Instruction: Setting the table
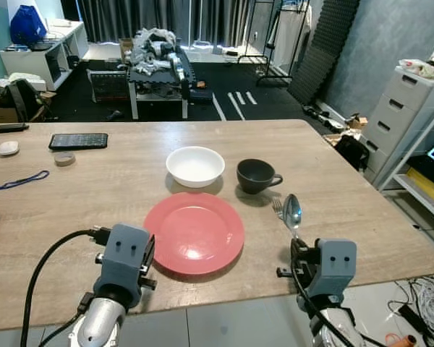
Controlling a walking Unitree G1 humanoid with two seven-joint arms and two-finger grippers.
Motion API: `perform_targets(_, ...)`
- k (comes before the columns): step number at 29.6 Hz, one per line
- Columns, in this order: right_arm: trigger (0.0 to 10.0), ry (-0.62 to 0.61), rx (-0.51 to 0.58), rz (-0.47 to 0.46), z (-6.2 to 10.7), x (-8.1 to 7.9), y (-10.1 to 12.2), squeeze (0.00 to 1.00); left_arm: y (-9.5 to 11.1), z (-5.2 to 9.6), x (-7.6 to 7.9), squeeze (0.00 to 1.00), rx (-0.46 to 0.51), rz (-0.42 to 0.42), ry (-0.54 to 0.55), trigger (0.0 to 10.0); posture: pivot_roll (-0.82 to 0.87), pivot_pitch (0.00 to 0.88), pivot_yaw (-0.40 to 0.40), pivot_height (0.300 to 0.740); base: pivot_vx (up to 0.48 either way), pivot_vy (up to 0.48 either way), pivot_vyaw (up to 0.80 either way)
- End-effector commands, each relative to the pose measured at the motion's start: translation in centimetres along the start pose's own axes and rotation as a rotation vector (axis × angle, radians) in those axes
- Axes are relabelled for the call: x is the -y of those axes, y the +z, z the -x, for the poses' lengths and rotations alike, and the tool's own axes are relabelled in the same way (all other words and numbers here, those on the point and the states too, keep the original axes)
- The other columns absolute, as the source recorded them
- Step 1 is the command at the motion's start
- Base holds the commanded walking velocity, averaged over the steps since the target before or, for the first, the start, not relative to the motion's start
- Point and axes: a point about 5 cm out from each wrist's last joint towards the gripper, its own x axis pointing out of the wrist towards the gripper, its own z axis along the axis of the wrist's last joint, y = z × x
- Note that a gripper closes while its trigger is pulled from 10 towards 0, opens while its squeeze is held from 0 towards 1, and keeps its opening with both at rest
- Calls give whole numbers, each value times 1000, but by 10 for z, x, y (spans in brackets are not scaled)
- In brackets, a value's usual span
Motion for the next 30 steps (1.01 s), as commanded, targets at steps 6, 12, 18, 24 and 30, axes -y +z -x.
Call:
perform_targets(6,10000,-7,-7,1,2,2,-3,0,-6,2,2,0,-21,4,-2,10000,47,123,14,740,-292,0,0)
perform_targets(12,10000,-6,-6,3,1,2,-3,0,-6,2,3,0,-20,5,-4,10000,46,122,13,740,-291,0,0)
perform_targets(18,10000,-4,-7,5,1,2,-4,0,-6,2,3,0,-20,5,-5,10000,46,118,12,740,-289,0,0)
perform_targets(24,10000,-3,-6,6,1,2,-4,0,-6,1,4,0,-18,5,-8,10000,46,117,12,740,-289,0,0)
perform_targets(30,10000,-4,-6,6,1,2,-4,0,-6,1,4,0,-16,6,-8,10000,44,119,15,740,0,0,0)
